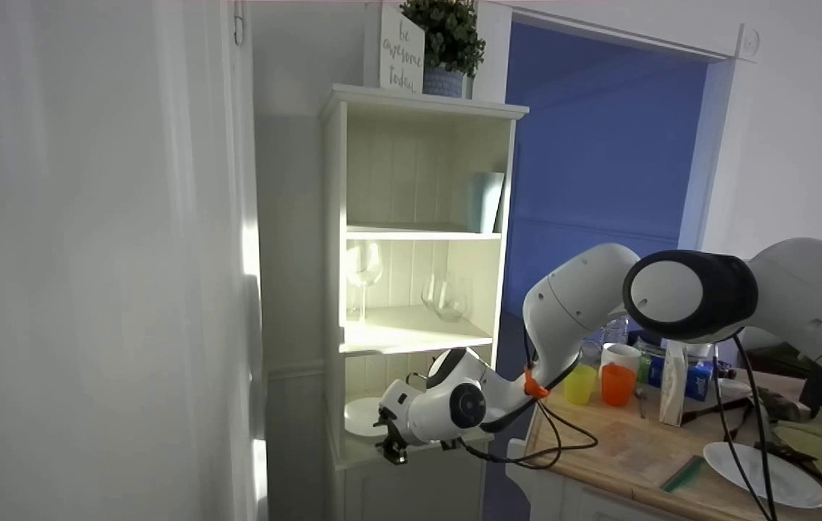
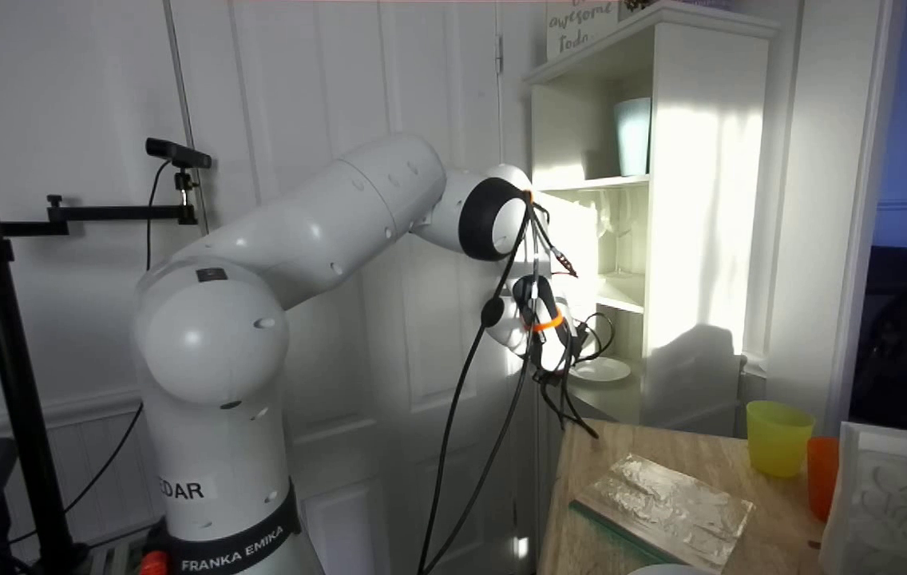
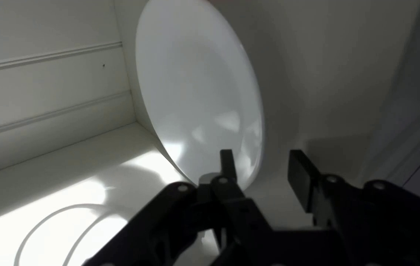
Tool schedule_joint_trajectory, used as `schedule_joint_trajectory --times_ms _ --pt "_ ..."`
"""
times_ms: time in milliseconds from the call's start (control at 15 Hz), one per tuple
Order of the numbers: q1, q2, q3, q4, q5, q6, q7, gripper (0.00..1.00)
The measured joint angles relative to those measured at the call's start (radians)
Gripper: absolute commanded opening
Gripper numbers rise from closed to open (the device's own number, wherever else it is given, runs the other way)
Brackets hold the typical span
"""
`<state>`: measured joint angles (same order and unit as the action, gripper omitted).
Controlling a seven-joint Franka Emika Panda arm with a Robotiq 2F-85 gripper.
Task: Move the plate on the left to the cupboard bottom shelf
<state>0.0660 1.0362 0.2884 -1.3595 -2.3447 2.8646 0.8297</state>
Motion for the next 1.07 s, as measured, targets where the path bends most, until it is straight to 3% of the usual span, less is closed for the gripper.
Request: schedule_joint_trajectory --times_ms 200,333,467,533,733,1067 --pt "0.003 0.000 0.004 -0.007 0.019 0.001 0.002 0.45" --pt "0.003 -0.007 0.010 -0.022 0.019 -0.004 0.014 0.52" --pt "0.001 -0.026 0.023 -0.055 0.012 -0.005 0.044 0.64" --pt "0.000 -0.042 0.032 -0.079 0.006 -0.007 0.062 0.78" --pt "0.003 -0.123 0.057 -0.201 0.002 -0.042 0.131 0.99" --pt "0.000 -0.319 0.080 -0.441 0.055 -0.104 0.313 1.00"
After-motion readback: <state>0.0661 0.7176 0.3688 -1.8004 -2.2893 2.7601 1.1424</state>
